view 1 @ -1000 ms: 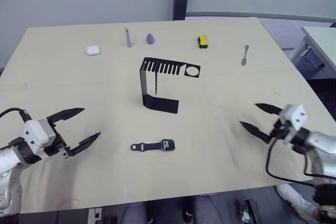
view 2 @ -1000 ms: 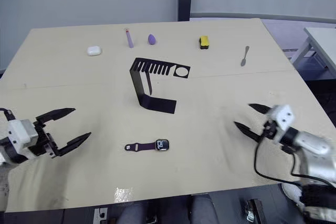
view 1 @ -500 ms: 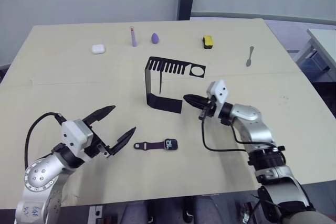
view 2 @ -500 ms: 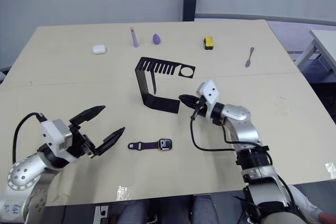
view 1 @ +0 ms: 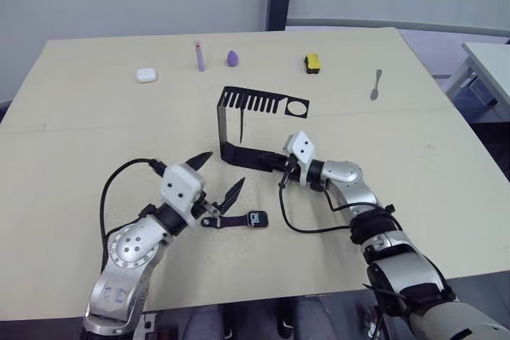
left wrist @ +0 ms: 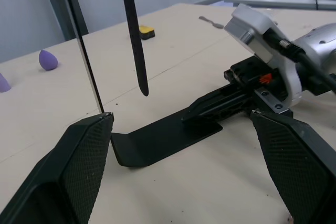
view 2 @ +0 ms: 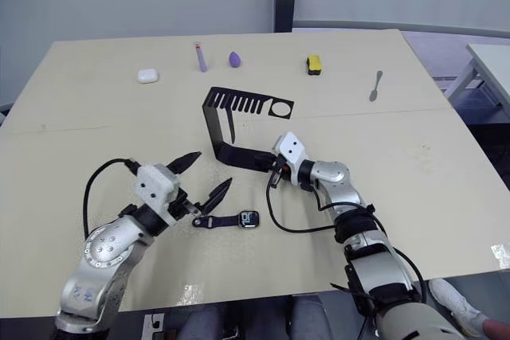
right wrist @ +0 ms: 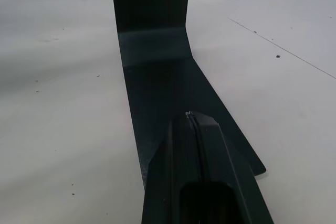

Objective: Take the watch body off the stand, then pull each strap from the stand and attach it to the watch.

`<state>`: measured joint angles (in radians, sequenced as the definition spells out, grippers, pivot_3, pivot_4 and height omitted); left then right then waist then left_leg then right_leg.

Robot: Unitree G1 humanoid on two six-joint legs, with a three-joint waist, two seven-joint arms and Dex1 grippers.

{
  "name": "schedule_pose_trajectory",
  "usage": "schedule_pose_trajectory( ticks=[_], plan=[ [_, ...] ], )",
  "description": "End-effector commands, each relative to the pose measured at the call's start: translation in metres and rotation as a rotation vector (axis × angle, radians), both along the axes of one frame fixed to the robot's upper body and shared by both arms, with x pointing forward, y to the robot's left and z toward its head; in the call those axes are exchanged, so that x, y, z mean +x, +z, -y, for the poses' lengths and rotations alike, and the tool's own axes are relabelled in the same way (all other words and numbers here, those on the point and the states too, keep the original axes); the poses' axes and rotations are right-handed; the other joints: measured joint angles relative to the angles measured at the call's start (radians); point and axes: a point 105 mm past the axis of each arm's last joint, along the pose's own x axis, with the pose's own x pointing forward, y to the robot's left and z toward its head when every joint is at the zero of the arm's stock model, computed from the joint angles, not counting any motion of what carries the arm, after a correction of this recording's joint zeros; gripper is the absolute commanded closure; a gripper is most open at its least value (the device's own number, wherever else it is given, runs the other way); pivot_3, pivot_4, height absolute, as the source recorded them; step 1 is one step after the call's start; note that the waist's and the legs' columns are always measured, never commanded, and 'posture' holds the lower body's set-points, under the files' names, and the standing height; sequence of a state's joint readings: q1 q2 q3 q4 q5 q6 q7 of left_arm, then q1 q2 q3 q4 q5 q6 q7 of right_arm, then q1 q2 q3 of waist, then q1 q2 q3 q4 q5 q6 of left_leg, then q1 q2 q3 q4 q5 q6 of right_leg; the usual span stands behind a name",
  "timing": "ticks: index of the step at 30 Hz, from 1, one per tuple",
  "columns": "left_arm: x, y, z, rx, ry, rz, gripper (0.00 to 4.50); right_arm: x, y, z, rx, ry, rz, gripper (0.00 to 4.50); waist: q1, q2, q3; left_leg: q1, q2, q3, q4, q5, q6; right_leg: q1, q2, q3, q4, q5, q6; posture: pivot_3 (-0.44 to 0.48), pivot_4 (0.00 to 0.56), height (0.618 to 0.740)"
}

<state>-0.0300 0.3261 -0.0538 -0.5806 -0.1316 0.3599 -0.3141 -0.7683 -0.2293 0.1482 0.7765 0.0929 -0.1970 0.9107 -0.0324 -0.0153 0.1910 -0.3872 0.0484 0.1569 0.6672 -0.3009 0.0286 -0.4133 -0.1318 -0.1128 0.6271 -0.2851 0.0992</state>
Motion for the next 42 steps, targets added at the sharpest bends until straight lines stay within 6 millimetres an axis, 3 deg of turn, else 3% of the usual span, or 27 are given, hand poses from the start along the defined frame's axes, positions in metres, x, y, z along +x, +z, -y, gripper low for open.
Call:
schedule_pose_trajectory(
  ticks=[1, 3, 7, 14, 23, 34, 37, 41, 42],
  plan=[
    [0.003, 0.011, 0.014, -0.011, 0.010, 0.057, 0.00, -0.002, -0.006, -0.001, -0.002, 0.014, -0.025, 4.48, 0.000, 0.000, 0.000, 0.000, 0.000, 0.000, 0.000, 0.000, 0.000, 0.000, 0.000, 0.000, 0.000, 0.000, 0.000, 0.000, 0.150, 0.740],
    [0.008, 0.012, 0.021, -0.035, 0.011, 0.060, 0.00, -0.002, -0.006, -0.001, -0.003, 0.016, -0.029, 4.48, 0.000, 0.000, 0.000, 0.000, 0.000, 0.000, 0.000, 0.000, 0.000, 0.000, 0.000, 0.000, 0.000, 0.000, 0.000, 0.000, 0.150, 0.740],
    [0.020, 0.016, 0.029, -0.051, 0.045, 0.085, 1.33, -0.004, -0.009, -0.002, -0.001, 0.033, -0.055, 4.50, 0.001, 0.000, 0.000, 0.000, 0.000, 0.000, 0.000, 0.000, 0.000, 0.000, 0.000, 0.000, 0.000, 0.000, 0.000, 0.000, 0.150, 0.740],
    [0.036, 0.018, 0.035, -0.155, 0.158, 0.054, 1.33, -0.007, -0.010, -0.004, -0.006, 0.047, -0.070, 4.50, 0.001, 0.000, 0.000, 0.000, 0.000, 0.000, 0.000, 0.000, 0.000, 0.000, 0.000, 0.000, -0.001, 0.000, 0.000, 0.000, 0.150, 0.740],
    [0.055, 0.025, 0.042, -0.125, 0.156, 0.099, 1.33, -0.005, -0.010, -0.006, -0.009, 0.041, -0.072, 4.50, 0.002, 0.000, 0.000, 0.000, 0.000, 0.000, 0.000, 0.000, 0.000, 0.000, -0.001, -0.001, -0.001, 0.000, 0.000, 0.000, 0.150, 0.740],
    [0.062, 0.029, 0.050, -0.135, 0.146, 0.126, 1.33, -0.009, -0.012, -0.007, -0.031, 0.058, -0.048, 4.50, 0.002, 0.000, 0.000, 0.000, 0.000, 0.000, 0.000, 0.001, 0.000, 0.000, -0.001, -0.001, -0.001, 0.000, 0.000, 0.000, 0.150, 0.740],
    [0.067, 0.030, 0.047, -0.129, 0.171, 0.140, 2.22, -0.008, -0.012, -0.005, -0.028, 0.049, -0.055, 4.50, 0.002, 0.000, 0.000, 0.000, 0.000, 0.000, 0.000, 0.001, 0.000, 0.000, -0.001, -0.001, -0.001, 0.000, 0.000, 0.000, 0.150, 0.740],
    [0.071, 0.031, 0.047, -0.141, 0.182, 0.148, 4.32, -0.008, -0.013, -0.003, -0.030, 0.048, -0.059, 4.50, 0.003, 0.000, 0.000, 0.000, 0.000, 0.000, 0.000, 0.001, 0.000, 0.000, -0.001, -0.001, -0.001, 0.000, 0.000, 0.000, 0.150, 0.740],
    [0.072, 0.032, 0.046, -0.146, 0.188, 0.151, 4.47, -0.008, -0.013, -0.003, -0.030, 0.047, -0.060, 4.50, 0.003, 0.000, 0.000, 0.000, 0.000, 0.000, 0.000, 0.001, 0.000, 0.000, -0.001, -0.001, -0.001, 0.000, 0.000, 0.000, 0.150, 0.740]
  ],
)
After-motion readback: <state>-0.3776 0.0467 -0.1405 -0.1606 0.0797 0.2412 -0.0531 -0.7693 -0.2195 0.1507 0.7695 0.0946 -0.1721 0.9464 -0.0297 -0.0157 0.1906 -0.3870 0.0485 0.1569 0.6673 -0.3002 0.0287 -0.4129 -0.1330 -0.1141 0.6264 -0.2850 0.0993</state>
